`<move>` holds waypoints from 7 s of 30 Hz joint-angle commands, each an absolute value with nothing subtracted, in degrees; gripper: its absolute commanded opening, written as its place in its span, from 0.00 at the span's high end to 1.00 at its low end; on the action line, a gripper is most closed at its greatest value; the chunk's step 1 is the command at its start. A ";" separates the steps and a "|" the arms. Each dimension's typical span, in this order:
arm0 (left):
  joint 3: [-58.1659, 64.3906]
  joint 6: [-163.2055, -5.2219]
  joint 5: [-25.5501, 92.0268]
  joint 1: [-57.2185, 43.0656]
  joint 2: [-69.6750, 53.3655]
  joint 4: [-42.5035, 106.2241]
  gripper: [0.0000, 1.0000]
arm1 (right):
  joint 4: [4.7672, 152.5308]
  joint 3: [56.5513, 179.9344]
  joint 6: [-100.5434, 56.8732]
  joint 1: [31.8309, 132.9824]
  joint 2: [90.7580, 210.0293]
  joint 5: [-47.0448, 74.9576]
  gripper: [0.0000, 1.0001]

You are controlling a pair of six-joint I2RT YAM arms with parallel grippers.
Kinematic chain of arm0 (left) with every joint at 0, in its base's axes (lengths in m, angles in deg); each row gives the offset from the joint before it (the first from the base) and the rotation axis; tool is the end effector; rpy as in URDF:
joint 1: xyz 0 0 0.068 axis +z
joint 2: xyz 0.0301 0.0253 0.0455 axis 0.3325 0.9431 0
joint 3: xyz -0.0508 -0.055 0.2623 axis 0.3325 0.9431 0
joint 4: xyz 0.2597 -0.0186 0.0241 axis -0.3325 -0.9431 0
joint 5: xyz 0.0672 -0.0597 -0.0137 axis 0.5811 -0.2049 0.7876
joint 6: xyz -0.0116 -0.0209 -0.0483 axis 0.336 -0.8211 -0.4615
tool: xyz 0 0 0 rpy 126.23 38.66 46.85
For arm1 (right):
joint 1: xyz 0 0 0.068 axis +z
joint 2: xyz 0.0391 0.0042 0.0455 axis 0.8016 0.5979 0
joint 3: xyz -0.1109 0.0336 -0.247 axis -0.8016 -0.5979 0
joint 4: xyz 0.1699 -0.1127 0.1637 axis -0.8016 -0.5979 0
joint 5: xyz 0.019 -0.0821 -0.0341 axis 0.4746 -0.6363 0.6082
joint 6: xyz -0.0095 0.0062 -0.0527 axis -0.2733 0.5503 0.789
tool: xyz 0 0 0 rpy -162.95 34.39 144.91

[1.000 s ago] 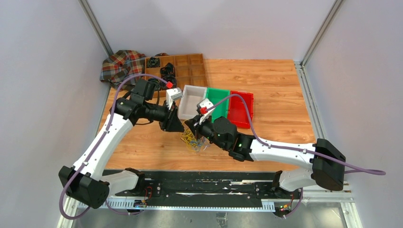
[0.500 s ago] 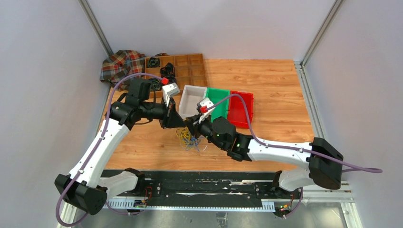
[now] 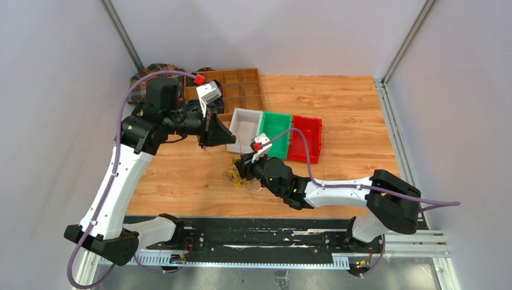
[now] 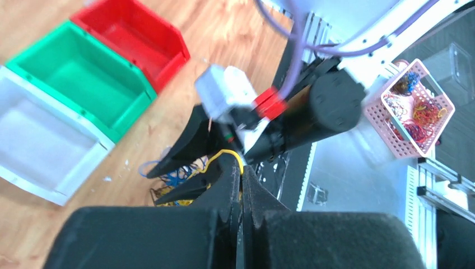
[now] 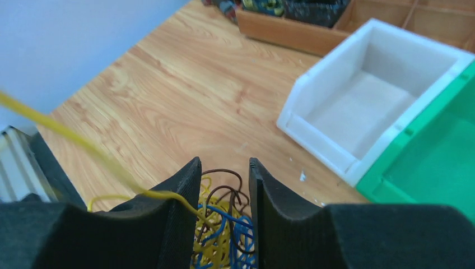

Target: Untangle the cables

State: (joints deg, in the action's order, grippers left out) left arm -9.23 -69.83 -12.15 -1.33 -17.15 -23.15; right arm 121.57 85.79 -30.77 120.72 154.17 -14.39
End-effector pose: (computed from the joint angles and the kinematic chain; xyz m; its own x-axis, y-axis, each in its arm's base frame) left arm 0.1831 -0.1000 0.4343 -0.4926 0.2177 -0.8426 0.8536 0.3096 -0.4190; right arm 0.1369 0.2967 0.2596 -0.1934 0.1961 -0.9613 -0.7020 0.6568 0.2752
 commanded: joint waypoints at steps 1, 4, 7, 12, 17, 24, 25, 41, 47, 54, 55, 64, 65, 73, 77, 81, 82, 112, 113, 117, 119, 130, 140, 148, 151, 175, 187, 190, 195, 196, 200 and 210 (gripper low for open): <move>-16.83 -69.21 -11.50 -1.66 -17.03 -25.17 0.99 | 125.69 83.16 -32.85 121.47 156.39 -18.00 0.63; -20.57 -70.30 -10.78 -1.60 -16.78 -25.18 0.99 | 126.45 81.57 -33.20 121.48 157.78 -18.81 0.64; -24.65 -70.67 -9.62 -1.67 -16.44 -25.18 0.99 | 127.49 80.08 -33.76 121.48 159.12 -21.30 0.64; -32.67 -70.18 -5.22 -1.67 -15.37 -25.18 1.00 | 129.86 77.92 -35.17 121.48 161.78 -22.05 0.63; -43.90 -68.71 1.66 -1.65 -12.43 -25.18 1.00 | 131.31 76.27 -36.97 121.48 163.43 -21.63 0.60; -61.36 -66.79 12.12 -1.66 -6.99 -24.15 1.00 | 130.70 75.68 -37.65 121.48 164.35 -20.36 0.45; -62.18 -66.87 13.37 -1.66 -6.89 -23.00 1.00 | 130.45 75.80 -37.75 121.47 164.75 -20.32 0.44; -15.85 -59.50 41.48 -1.65 -30.01 -9.29 1.00 | 128.31 74.51 -33.53 121.06 157.45 -17.40 0.66; 12.45 -54.39 48.74 -1.58 -41.12 -14.91 0.99 | 124.12 74.75 -31.61 120.43 153.43 -14.24 0.99; 23.11 -51.57 45.61 -1.43 -43.71 -15.02 0.69 | 121.64 77.31 -28.22 120.43 151.59 -9.91 0.99; 22.60 -50.87 42.78 -1.44 -43.19 -15.66 0.54 | 121.30 77.86 -27.69 120.43 151.25 -9.08 0.99; 14.74 -39.17 9.25 -1.45 -35.53 -23.03 0.19 | 117.06 84.23 -25.13 120.43 150.76 -2.54 0.99; 14.11 -38.66 6.48 -1.49 -34.49 -23.58 0.20 | 116.80 84.67 -25.12 120.43 150.91 -2.22 0.99; 12.72 -41.85 -7.56 -1.61 -31.35 -24.03 0.20 | 112.81 88.88 -26.84 120.43 153.31 -3.37 0.99; 13.14 -40.84 -10.35 -2.62 -32.48 -23.95 0.18 | 109.09 91.42 -28.60 120.44 154.77 -5.91 0.99; 13.60 -40.23 -9.21 -3.62 -31.82 -24.12 0.05 | 102.55 94.92 -30.15 120.94 156.28 -11.30 0.99; 13.85 -39.84 -8.61 -3.75 -31.86 -23.99 0.04 | 101.26 95.47 -30.36 121.03 156.47 -12.09 0.99; 15.69 -38.60 3.50 -4.98 -27.22 -18.06 0.87 | 109.18 93.70 -33.67 121.60 156.61 -2.68 0.99; 15.66 -39.69 4.78 -4.94 -27.37 -16.78 0.94 | 109.29 93.65 -33.70 121.58 156.67 -1.79 0.99; 14.23 -42.23 8.50 -4.93 -28.81 -13.71 0.99 | 109.70 92.09 -34.58 121.55 156.32 -2.87 0.98; 12.37 -43.82 7.92 -4.92 -29.95 -13.52 0.99 | 111.17 90.35 -35.63 121.38 155.87 -5.38 0.91; -0.29 -45.91 -1.75 -4.93 -31.72 -25.29 1.00 | 120.17 90.71 -38.15 119.11 159.52 -2.88 0.73; -2.56 -44.45 0.46 -5.01 -31.88 -26.73 1.00 | 122.35 88.75 -36.71 119.11 157.12 -5.83 0.65; -4.00 -45.09 1.30 -5.02 -30.93 -27.88 1.00 | 121.93 90.08 -32.41 119.84 155.65 -10.66 0.49; -3.96 -44.95 2.46 -5.05 -30.84 -28.86 0.99 | 122.10 90.28 -30.20 120.07 154.48 -13.75 0.48; -6.96 -48.51 3.41 -5.84 -29.02 -30.53 1.00 | 126.14 82.95 -31.36 121.31 148.95 -14.53 0.44; -7.09 -49.77 3.48 -7.68 -27.18 -30.54 1.00 | 123.67 76.68 -25.27 122.62 134.80 -8.17 0.27; -7.42 -49.78 4.48 -7.98 -26.55 -30.54 1.00 | 124.02 79.38 -22.68 123.33 136.31 -7.13 0.27; -7.51 -49.48 6.52 -8.17 -26.44 -30.85 1.00 | 124.79 83.93 -18.90 125.23 139.45 -5.19 0.27; -7.59 -49.38 6.72 -8.17 -26.45 -31.08 1.00 | 124.98 84.53 -18.43 125.48 139.99 -5.19 0.27; -7.94 -49.74 6.33 -8.48 -26.68 -31.68 1.00 | 125.60 86.67 -17.50 125.65 142.12 -6.09 0.27; -12.26 -53.15 2.24 -9.53 -25.47 -33.93 1.00 | 127.51 93.66 -13.47 125.61 149.57 -13.53 0.34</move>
